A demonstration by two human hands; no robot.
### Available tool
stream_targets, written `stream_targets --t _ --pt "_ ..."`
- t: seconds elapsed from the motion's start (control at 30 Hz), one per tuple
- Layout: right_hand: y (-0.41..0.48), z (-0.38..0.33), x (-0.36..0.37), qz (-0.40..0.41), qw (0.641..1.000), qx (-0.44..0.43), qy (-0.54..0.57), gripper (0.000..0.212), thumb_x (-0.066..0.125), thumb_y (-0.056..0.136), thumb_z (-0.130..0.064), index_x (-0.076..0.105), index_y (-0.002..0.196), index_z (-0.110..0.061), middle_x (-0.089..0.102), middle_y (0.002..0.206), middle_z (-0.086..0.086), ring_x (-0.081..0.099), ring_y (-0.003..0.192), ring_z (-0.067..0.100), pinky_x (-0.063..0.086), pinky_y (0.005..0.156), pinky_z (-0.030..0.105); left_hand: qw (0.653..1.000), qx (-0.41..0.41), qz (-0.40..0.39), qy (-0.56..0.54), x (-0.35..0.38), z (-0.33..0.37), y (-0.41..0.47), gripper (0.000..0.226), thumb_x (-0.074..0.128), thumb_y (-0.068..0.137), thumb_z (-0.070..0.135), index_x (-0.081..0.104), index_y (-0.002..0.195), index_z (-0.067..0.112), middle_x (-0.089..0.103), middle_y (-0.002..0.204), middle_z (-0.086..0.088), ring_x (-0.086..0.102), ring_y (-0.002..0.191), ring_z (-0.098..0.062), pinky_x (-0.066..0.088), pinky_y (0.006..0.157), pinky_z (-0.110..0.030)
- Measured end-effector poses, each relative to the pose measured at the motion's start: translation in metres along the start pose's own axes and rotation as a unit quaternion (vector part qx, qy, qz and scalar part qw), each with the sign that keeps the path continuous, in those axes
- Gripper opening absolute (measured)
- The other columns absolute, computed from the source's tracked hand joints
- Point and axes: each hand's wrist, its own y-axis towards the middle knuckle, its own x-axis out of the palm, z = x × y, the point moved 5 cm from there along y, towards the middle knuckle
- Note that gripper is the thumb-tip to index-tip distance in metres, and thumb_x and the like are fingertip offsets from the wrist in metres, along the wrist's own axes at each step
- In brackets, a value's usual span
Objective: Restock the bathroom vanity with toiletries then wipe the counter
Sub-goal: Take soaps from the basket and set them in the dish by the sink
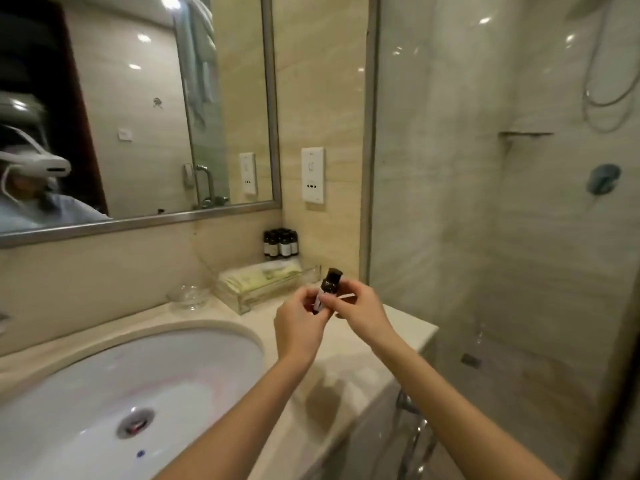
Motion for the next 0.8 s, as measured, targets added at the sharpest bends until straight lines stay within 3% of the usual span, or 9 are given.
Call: stream_targets --t 0.2,0.3,0.4,0.47,0.53,0.63,0.73,0.8 --pt "0.103 0.018 0.044 -0.053 0.996 -0.023 -0.064 0.016 0.073 0.081 -0.024 0.062 0.093 -0.027 0.067 0.086 -0.007 0.065 0.081 0.009 0.053 0.075 0.025 0.999 -0.029 -0.012 0.04 0.003 -0.043 0.101 0.019 0.071 0.078 0.019 0.055 0.07 0.024 0.065 0.07 0.002 0.06 0.066 -0.016 0.05 0.066 -0.038" --pt "0.149 0.04 0.065 -0.084 0.992 -0.023 -0.092 0.018 0.073 0.08 -0.022 0.059 0.082 -0.032 0.067 0.084 -0.008 0.066 0.081 0.011 0.055 0.082 0.036 0.994 -0.03 -0.01 0.102 0.007 -0.073 0.14 0.011 0.07 0.081 0.025 0.06 0.083 0.024 0.067 0.081 0.005 0.063 0.077 -0.013 0.048 0.066 -0.029" --pt "0.186 0.062 0.081 -0.086 0.991 -0.021 -0.103 0.019 0.074 0.08 -0.024 0.057 0.088 -0.029 0.064 0.086 -0.011 0.065 0.087 0.015 0.053 0.086 0.04 0.985 -0.016 -0.047 0.164 0.013 -0.1 0.173 0.024 0.067 0.084 0.034 0.062 0.106 0.025 0.064 0.101 0.012 0.062 0.099 -0.01 0.045 0.072 -0.02" --pt "0.205 0.074 0.087 -0.075 0.991 -0.015 -0.106 0.025 0.073 0.08 -0.026 0.054 0.095 -0.029 0.06 0.086 -0.014 0.063 0.089 0.016 0.052 0.087 0.038 0.96 -0.002 -0.1 0.263 0.017 -0.119 0.191 0.043 0.064 0.085 0.039 0.053 0.125 0.028 0.058 0.125 0.008 0.056 0.115 -0.014 0.046 0.088 -0.026" --pt "0.221 0.08 0.091 -0.068 0.991 -0.018 -0.116 0.027 0.073 0.081 -0.026 0.055 0.1 -0.027 0.059 0.086 -0.012 0.06 0.088 0.014 0.05 0.086 0.034 0.914 0.002 -0.152 0.376 0.017 -0.139 0.206 0.061 0.059 0.087 0.044 0.038 0.141 0.025 0.039 0.148 0.002 0.041 0.133 -0.018 0.035 0.108 -0.032" --pt "0.244 0.087 0.095 -0.064 0.99 -0.014 -0.127 0.033 0.073 0.081 -0.026 0.06 0.11 -0.016 0.062 0.094 -0.006 0.059 0.09 0.013 0.049 0.084 0.031 0.851 0.013 -0.214 0.48 0.01 -0.163 0.224 0.072 0.047 0.09 0.055 0.023 0.148 0.021 0.02 0.157 -0.004 0.023 0.143 -0.021 0.017 0.119 -0.038" --pt "0.261 0.094 0.103 -0.057 0.989 -0.001 -0.139 0.046 0.073 0.08 -0.028 0.058 0.121 -0.011 0.066 0.108 0.003 0.061 0.094 0.016 0.052 0.086 0.036 0.837 0.022 -0.245 0.489 0.008 -0.176 0.23 0.079 0.039 0.089 0.063 0.015 0.151 0.021 0.011 0.159 -0.003 0.012 0.147 -0.019 0.007 0.121 -0.039" --pt "0.267 0.1 0.111 -0.061 0.986 0.004 -0.156 0.043 0.073 0.08 -0.029 0.059 0.118 -0.014 0.066 0.104 0.0 0.061 0.095 0.018 0.051 0.084 0.035 0.84 0.035 -0.239 0.485 0.007 -0.179 0.232 0.078 0.035 0.09 0.064 0.014 0.151 0.02 0.011 0.159 -0.003 0.01 0.147 -0.018 0.006 0.121 -0.038"
